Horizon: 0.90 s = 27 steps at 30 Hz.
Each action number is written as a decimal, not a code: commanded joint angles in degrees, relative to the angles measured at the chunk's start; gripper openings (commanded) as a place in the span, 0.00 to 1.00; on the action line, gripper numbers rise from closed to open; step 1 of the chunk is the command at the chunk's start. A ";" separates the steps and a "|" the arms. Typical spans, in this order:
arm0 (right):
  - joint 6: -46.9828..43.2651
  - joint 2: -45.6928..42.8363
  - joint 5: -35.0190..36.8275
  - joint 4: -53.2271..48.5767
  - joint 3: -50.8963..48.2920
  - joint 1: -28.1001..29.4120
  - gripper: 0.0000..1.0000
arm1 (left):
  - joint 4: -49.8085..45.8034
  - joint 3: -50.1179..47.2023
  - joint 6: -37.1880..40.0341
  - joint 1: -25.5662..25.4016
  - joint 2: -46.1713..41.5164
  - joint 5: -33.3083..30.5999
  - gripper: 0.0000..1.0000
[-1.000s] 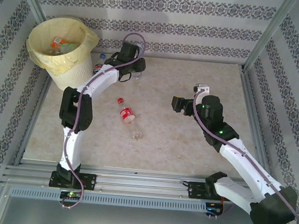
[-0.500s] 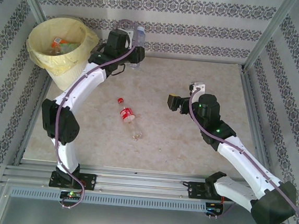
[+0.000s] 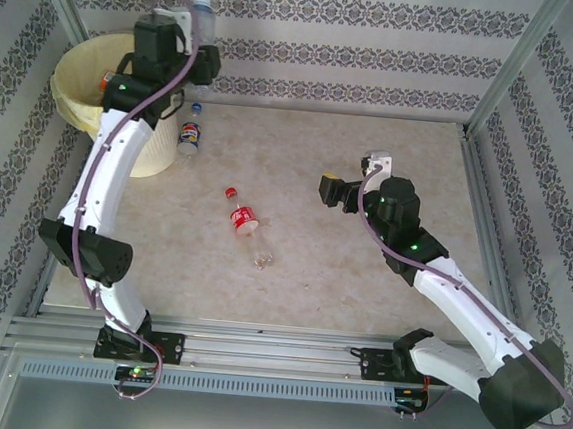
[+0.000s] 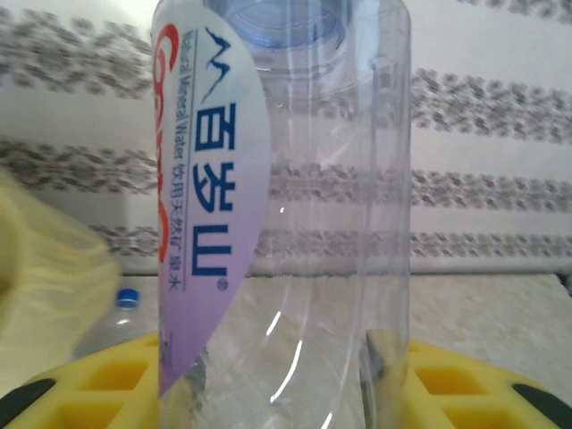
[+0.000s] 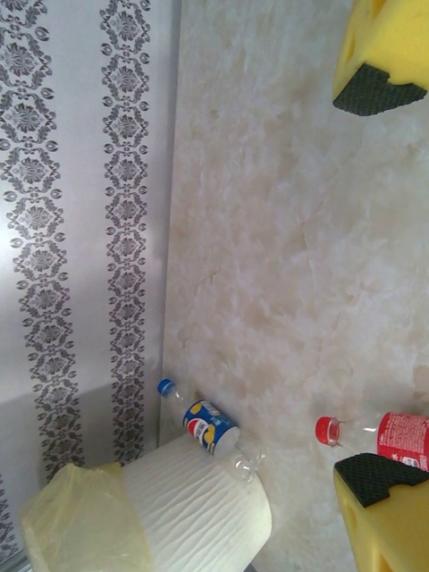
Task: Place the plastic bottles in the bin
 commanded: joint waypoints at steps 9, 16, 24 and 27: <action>-1.69 1.44 -0.31 1.61 2.51 0.78 0.98 | -3.65 5.90 2.25 16.87 2.65 6.38 0.47; -1.67 2.40 0.66 1.33 2.58 0.78 0.98 | -3.43 7.24 -0.07 25.10 6.75 7.76 0.47; -1.38 4.33 0.08 0.96 3.74 0.78 0.98 | -4.91 9.14 4.16 28.82 11.73 7.79 0.53; -1.43 4.86 -0.03 0.99 3.92 0.77 0.98 | -9.28 14.92 5.94 29.63 15.39 6.95 0.78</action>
